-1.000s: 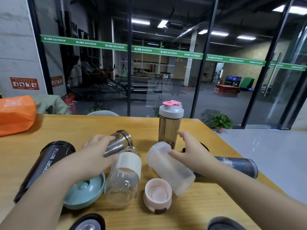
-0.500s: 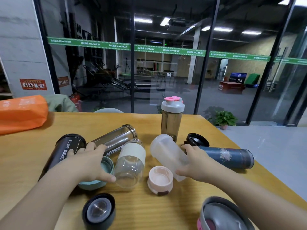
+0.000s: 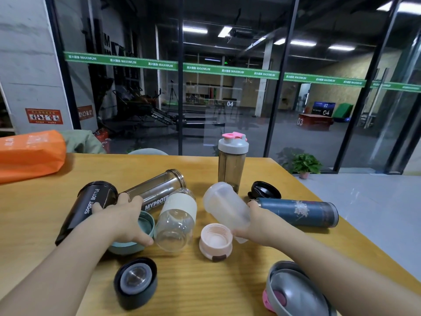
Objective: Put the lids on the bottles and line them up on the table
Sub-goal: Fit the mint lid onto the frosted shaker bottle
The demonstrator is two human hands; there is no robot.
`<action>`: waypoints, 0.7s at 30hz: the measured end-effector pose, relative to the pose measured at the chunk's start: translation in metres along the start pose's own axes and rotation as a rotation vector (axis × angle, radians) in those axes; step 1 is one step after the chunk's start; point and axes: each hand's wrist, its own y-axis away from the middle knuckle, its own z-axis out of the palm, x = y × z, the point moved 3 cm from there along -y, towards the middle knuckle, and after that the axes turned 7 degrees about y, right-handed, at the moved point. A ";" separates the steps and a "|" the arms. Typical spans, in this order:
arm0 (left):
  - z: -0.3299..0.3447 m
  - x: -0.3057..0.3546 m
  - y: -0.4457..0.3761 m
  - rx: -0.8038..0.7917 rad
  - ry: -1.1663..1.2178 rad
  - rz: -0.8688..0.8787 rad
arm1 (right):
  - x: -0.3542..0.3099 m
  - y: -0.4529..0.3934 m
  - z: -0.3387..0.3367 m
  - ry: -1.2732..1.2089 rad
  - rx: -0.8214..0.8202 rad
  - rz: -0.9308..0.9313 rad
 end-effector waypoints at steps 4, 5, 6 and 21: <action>-0.004 0.000 0.003 0.011 0.031 0.016 | 0.006 -0.003 0.000 -0.057 0.076 0.067; -0.006 0.000 0.004 0.016 0.035 0.017 | 0.007 -0.003 -0.001 -0.067 0.091 0.072; -0.008 0.001 0.005 0.021 0.036 0.016 | 0.007 -0.002 -0.003 -0.077 0.104 0.070; -0.052 0.014 0.023 0.125 0.722 0.296 | 0.029 -0.005 -0.039 -0.577 0.205 -0.048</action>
